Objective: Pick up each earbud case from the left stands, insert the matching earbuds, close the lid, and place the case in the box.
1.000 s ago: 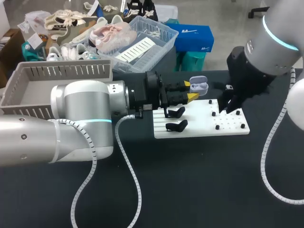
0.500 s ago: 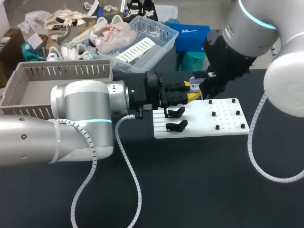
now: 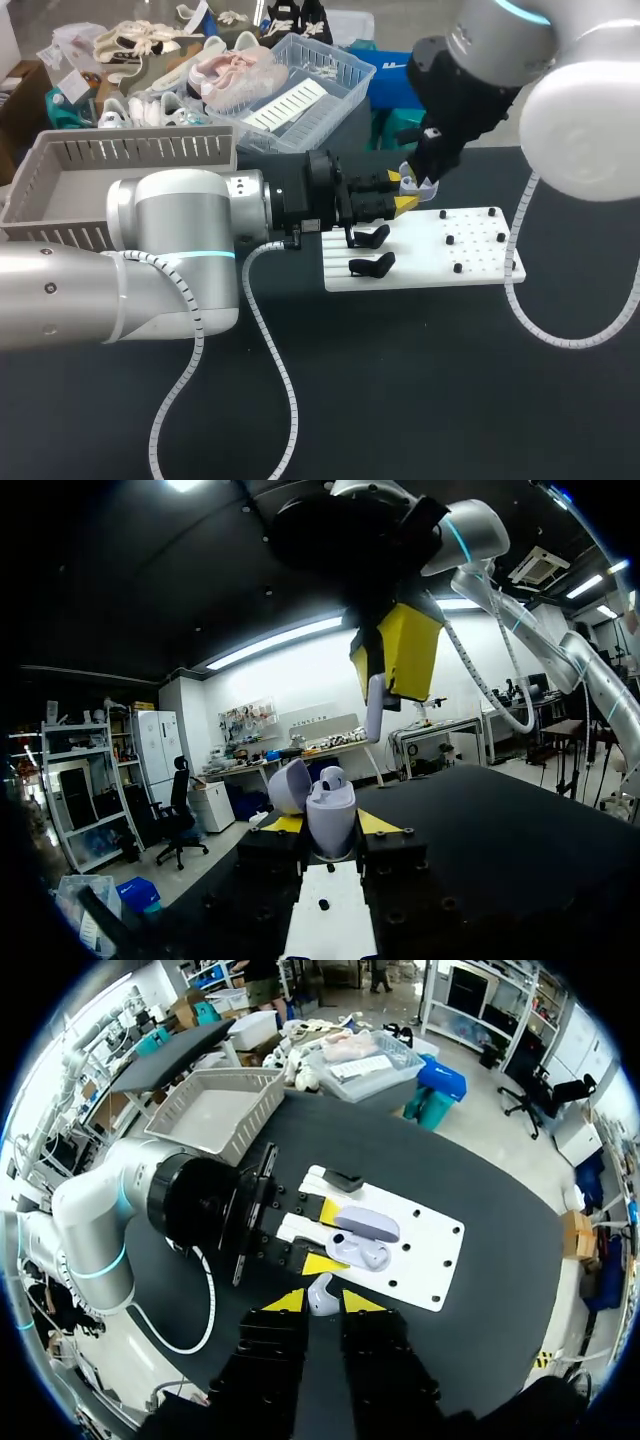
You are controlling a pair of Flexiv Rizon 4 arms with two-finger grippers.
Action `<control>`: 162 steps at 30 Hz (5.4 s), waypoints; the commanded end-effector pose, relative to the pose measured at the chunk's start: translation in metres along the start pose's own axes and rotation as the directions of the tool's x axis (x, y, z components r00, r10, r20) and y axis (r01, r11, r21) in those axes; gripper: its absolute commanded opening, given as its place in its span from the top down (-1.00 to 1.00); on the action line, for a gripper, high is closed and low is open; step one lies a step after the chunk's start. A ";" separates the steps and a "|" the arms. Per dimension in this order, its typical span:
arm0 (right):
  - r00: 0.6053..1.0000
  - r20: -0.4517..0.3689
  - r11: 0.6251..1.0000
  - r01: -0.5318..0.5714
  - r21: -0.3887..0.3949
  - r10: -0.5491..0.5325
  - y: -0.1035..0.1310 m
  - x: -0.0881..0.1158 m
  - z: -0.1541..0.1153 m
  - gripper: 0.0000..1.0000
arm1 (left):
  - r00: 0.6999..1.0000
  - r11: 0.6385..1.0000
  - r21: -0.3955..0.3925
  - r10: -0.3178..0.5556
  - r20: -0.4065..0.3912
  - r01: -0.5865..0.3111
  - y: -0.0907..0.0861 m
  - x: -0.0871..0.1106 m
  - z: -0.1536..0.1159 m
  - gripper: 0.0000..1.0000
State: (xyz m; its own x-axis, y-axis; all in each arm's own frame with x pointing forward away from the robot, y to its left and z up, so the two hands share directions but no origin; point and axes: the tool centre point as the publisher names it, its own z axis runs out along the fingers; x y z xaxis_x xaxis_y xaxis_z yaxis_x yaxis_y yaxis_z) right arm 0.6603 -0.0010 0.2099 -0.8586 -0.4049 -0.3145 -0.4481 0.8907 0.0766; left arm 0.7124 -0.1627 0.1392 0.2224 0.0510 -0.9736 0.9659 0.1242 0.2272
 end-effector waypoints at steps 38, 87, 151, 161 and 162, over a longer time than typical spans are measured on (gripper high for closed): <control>0.989 -0.084 0.992 0.121 -0.036 -0.124 -0.014 -0.018 0.022 1.00 | 1.000 1.000 -0.004 0.002 0.002 -0.002 0.000 0.000 0.001 1.00; 0.983 -0.114 0.989 0.140 -0.050 -0.144 -0.016 -0.021 0.035 1.00 | 1.000 1.000 -0.004 0.002 0.002 -0.002 0.000 0.000 0.001 1.00; 0.993 0.003 0.993 0.118 -0.020 -0.118 -0.025 -0.044 -0.005 0.44 | 1.000 1.000 -0.004 0.002 0.002 -0.002 0.000 0.000 0.001 1.00; 0.997 0.004 0.997 0.078 -0.009 -0.078 -0.046 -0.063 0.008 0.39 | 1.000 1.000 -0.004 0.002 0.002 -0.002 0.000 0.000 0.001 1.00; 0.997 -0.004 0.997 0.072 0.004 -0.072 -0.048 -0.065 0.011 0.38 | 1.000 1.000 -0.004 0.002 0.002 -0.002 0.000 0.000 0.001 1.00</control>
State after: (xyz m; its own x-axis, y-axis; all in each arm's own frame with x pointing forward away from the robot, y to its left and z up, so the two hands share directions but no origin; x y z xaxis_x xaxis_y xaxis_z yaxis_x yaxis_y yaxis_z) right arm 0.7279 -0.0184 0.2218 -0.8191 -0.4687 -0.3306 -0.5123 0.8571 0.0541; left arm 0.7124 -0.1627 0.1392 0.2224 0.0511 -0.9736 0.9659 0.1243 0.2272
